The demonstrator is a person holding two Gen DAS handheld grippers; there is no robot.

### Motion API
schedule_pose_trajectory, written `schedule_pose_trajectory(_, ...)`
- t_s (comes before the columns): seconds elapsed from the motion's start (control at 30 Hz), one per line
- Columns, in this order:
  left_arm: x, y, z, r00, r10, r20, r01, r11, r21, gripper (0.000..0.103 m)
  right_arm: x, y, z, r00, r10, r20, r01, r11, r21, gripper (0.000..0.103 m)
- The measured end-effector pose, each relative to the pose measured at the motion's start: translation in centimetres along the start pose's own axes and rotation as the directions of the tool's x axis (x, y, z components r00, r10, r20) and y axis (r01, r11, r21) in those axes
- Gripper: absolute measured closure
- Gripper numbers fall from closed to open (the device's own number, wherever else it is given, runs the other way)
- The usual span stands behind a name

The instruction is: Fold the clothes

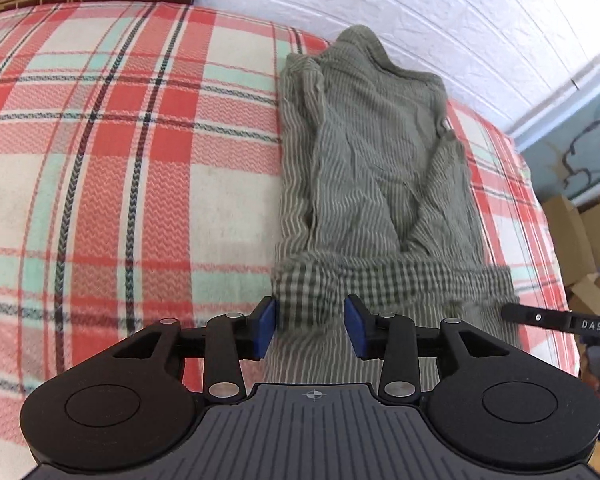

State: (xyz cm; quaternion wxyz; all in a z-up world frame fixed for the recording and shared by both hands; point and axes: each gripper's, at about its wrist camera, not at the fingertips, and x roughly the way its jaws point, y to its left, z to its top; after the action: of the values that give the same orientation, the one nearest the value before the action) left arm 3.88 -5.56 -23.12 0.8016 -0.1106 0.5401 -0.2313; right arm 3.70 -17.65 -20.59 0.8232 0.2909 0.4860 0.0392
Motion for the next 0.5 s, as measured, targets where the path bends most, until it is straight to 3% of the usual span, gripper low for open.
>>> schedule_pose_trajectory(0.07,0.7,0.3,0.4,1.0,-0.005,-0.017,0.005,1.0,-0.006,0.054,0.7,-0.1,0.1,1.0,0.002,-0.007,-0.002,1.0,0.019,0.063)
schedule_pose_trajectory(0.1,1.0,0.5,0.5,0.999,-0.021,-0.029,0.02,1.0,-0.012,0.085,0.9,-0.2,0.2,1.0,0.01,-0.014,-0.009,0.999,0.031,0.088)
schedule_pose_trajectory(0.13,1.1,0.8,0.7,0.998,-0.044,-0.037,0.043,0.999,-0.026,0.096,0.9,-0.4,0.3,0.999,0.028,-0.021,-0.027,0.998,0.048,0.096)
schedule_pose_trajectory(0.27,0.1,1.9,1.3,0.986,-0.164,0.002,0.164,0.983,-0.079,0.101,-0.7,-1.4,0.1,0.994,0.106,0.022,-0.108,0.988,0.109,0.096)
schedule_pose_trajectory(0.43,2.8,2.1,1.7,0.991,-0.118,-0.067,0.115,0.992,-0.052,0.1,0.9,-2.4,0.0,0.998,0.063,-0.011,-0.061,0.988,0.143,0.095)
schedule_pose_trajectory(0.5,3.9,2.0,1.8,0.991,-0.101,-0.085,0.097,0.994,-0.046,0.095,1.9,-2.2,0.0,0.999,0.04,-0.032,-0.036,0.991,0.132,0.091)
